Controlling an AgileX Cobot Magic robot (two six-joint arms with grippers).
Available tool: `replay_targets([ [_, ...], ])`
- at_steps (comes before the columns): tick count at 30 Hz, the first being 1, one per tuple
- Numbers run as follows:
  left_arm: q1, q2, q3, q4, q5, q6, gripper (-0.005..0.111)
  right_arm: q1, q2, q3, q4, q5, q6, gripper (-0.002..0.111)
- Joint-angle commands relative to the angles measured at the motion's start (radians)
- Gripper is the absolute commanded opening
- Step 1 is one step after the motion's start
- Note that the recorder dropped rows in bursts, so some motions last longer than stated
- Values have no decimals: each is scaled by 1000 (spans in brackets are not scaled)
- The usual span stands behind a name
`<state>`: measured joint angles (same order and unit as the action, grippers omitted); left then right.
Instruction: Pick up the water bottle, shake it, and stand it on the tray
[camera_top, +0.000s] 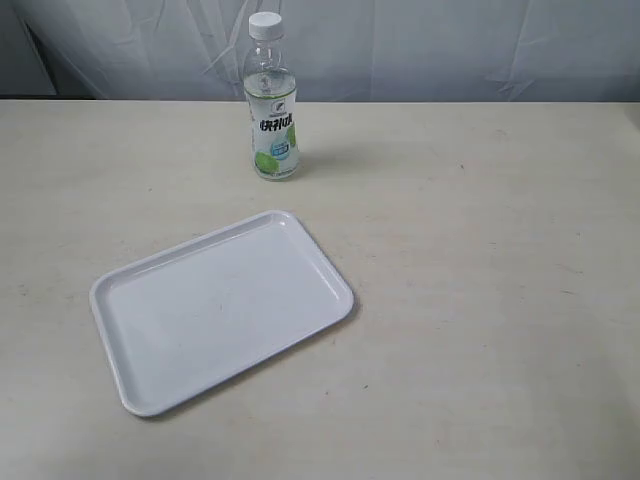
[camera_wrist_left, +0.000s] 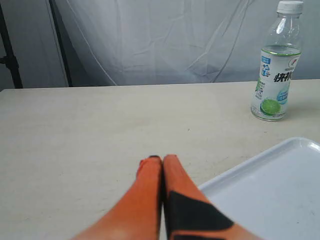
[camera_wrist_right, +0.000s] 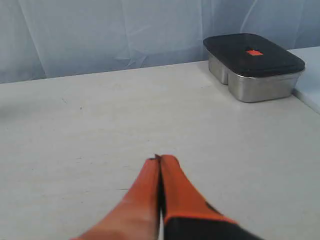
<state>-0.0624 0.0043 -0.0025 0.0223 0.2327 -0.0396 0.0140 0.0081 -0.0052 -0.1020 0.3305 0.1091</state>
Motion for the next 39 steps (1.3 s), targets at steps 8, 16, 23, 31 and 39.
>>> replay_targets([
  [8,1,-4,3,-2,-1,-4,0,-2,-8,5,646,-474,255,-1],
  [16,1,-4,3,-2,-1,-4,0,-2,-8,5,870,-438,309,-1],
  [23,1,-4,3,-2,-1,-4,0,-2,196,-310,322,-306,301,-1],
  [31,1,-4,3,-2,-1,-4,0,251,920,-830,24,-193,123,-1],
  [39,1,-4,3,-2,-1,-4,0,439,1316,-1032,22,-294,-9,47],
])
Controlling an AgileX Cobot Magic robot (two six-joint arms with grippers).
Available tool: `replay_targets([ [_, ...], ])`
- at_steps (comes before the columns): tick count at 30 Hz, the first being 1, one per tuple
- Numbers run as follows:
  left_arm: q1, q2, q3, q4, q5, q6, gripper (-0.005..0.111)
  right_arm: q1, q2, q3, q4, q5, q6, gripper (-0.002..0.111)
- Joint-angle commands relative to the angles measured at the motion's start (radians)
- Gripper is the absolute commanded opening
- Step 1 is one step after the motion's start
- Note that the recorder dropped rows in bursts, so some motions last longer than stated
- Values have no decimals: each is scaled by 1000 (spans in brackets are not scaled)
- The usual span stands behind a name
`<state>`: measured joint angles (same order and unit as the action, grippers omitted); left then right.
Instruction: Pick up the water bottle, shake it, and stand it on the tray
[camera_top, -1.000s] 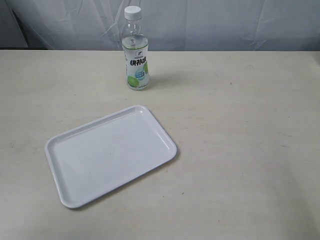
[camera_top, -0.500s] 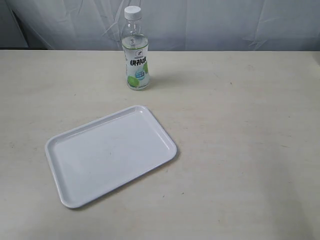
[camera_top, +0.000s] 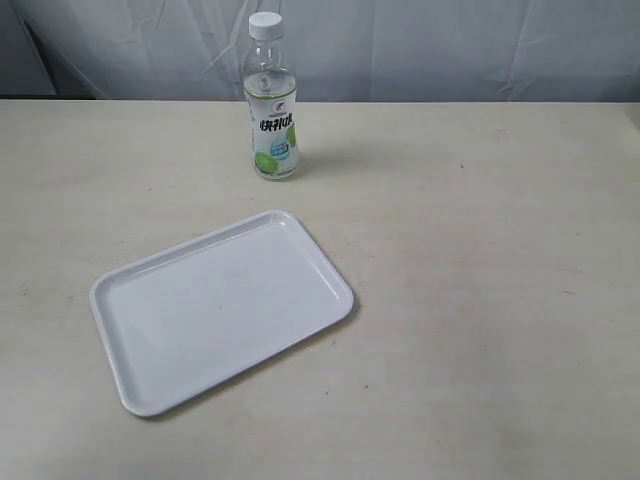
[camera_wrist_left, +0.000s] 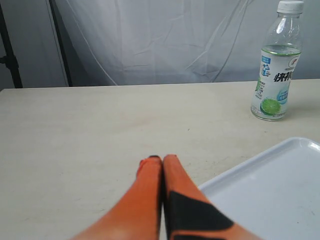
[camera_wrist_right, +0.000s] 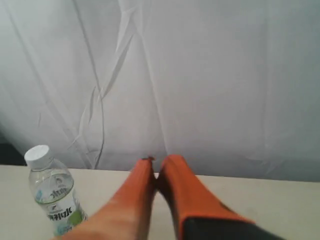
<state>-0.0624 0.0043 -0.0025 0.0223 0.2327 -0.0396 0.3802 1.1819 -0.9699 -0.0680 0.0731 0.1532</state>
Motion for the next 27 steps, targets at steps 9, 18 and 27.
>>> replay_targets([
  [9,1,-4,3,-2,-1,-4,0,222,430,-204,-39,-106,-53,104],
  [18,1,-4,3,-2,-1,-4,0,292,632,-324,-133,-240,-53,104],
  [27,1,-4,3,-2,-1,-4,0,296,783,-384,-133,-396,-49,104],
])
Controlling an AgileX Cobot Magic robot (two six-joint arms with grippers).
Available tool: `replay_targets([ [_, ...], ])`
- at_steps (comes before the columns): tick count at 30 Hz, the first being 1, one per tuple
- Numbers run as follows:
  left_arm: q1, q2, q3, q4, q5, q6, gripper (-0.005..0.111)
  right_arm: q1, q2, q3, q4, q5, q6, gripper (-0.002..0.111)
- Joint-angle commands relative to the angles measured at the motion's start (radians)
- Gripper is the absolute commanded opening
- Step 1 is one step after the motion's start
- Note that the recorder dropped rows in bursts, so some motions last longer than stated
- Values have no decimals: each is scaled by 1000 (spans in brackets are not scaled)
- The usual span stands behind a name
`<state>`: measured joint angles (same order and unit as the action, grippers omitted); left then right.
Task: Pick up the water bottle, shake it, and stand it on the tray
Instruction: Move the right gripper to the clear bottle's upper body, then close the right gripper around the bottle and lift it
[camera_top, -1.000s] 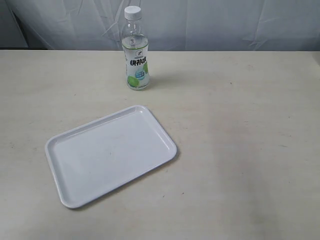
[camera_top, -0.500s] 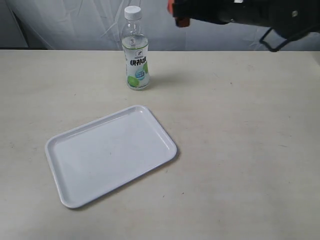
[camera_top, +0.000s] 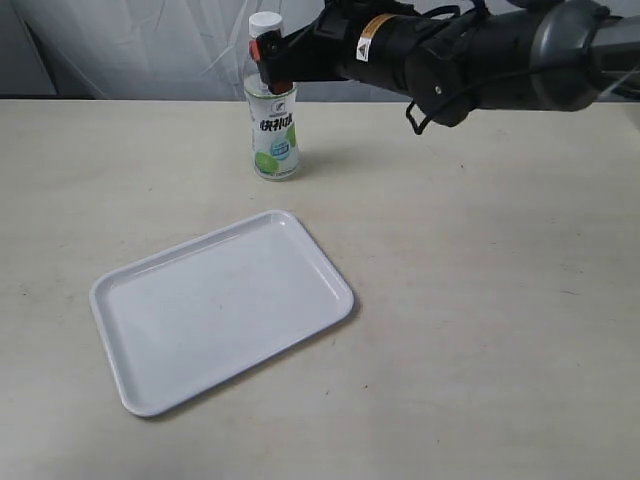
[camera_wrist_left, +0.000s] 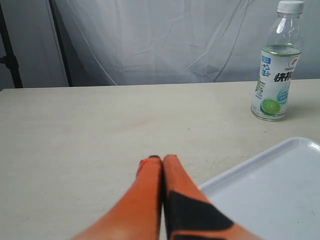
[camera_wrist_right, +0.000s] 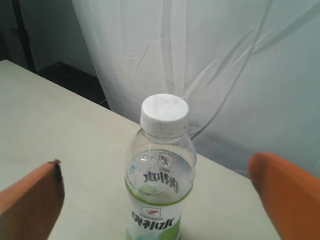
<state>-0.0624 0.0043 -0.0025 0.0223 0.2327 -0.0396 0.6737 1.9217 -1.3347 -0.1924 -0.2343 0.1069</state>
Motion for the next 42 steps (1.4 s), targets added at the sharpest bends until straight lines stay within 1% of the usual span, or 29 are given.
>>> replay_targets([
  [1,1,-4,3,-2,-1,-4,0,3,53,-23,-9,-103,-3,104],
  [5,1,-4,3,-2,-1,-4,0,3,113,-58,-9,-118,-3,104],
  [12,1,-4,3,-2,-1,-4,0,3,223,-171,-9,-118,-3,104],
  [20,1,-4,3,-2,-1,-4,0,3,308,-274,7,-112,-2,104],
  [28,1,-4,3,-2,-1,-4,0,3,398,-368,74,-110,-1,104],
  [33,1,-4,3,-2,-1,-4,0,3,444,-406,74,-110,-1,104],
  [38,1,-4,3,-2,-1,-4,0,3,455,-405,96,-110,-1,104],
  [42,1,-4,3,-2,-1,-4,0,7,456,-405,147,-142,46,104],
])
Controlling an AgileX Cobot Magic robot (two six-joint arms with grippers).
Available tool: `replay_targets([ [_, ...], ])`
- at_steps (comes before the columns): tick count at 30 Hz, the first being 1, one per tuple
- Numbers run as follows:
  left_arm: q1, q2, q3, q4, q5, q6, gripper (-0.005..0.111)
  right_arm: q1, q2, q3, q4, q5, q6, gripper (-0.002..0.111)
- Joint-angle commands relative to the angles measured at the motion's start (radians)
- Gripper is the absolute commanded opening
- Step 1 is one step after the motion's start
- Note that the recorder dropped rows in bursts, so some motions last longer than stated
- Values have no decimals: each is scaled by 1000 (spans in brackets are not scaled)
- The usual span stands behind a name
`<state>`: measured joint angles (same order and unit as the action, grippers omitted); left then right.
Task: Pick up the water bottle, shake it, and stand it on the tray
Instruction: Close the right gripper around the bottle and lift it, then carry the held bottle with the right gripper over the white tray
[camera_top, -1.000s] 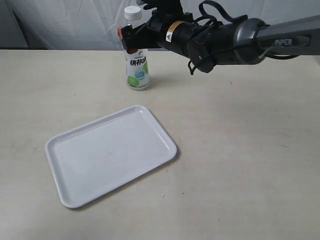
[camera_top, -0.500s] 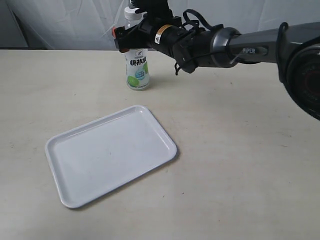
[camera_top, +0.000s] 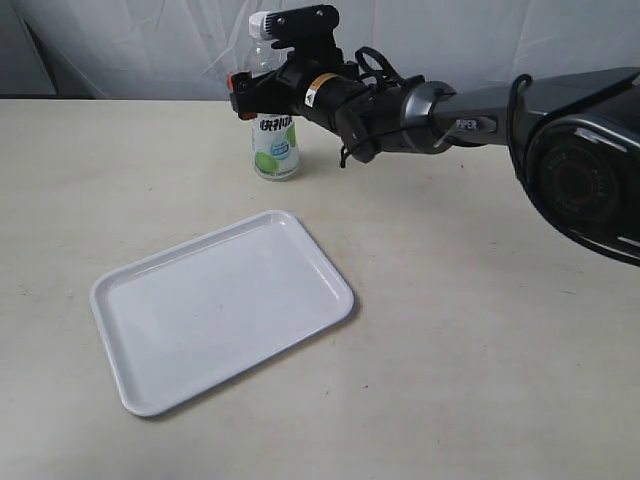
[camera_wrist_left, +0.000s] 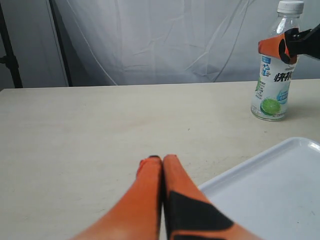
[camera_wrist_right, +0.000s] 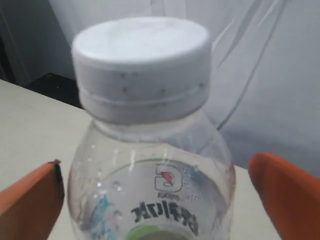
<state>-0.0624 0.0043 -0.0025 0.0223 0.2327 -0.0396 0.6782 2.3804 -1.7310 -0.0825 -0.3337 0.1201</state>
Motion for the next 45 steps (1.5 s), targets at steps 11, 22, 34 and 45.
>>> replay_targets([
  [11,1,-4,3,-2,-1,-4,0,2,-1,-9,82,-67,33,104],
  [22,1,-4,3,-2,-1,-4,0,2,40,-9,76,-81,-17,104],
  [34,1,-4,3,-2,-1,-4,0,4,43,-9,67,-97,-44,2],
  [45,1,-4,3,-2,-1,-4,0,35,-376,-9,67,437,-47,-1],
])
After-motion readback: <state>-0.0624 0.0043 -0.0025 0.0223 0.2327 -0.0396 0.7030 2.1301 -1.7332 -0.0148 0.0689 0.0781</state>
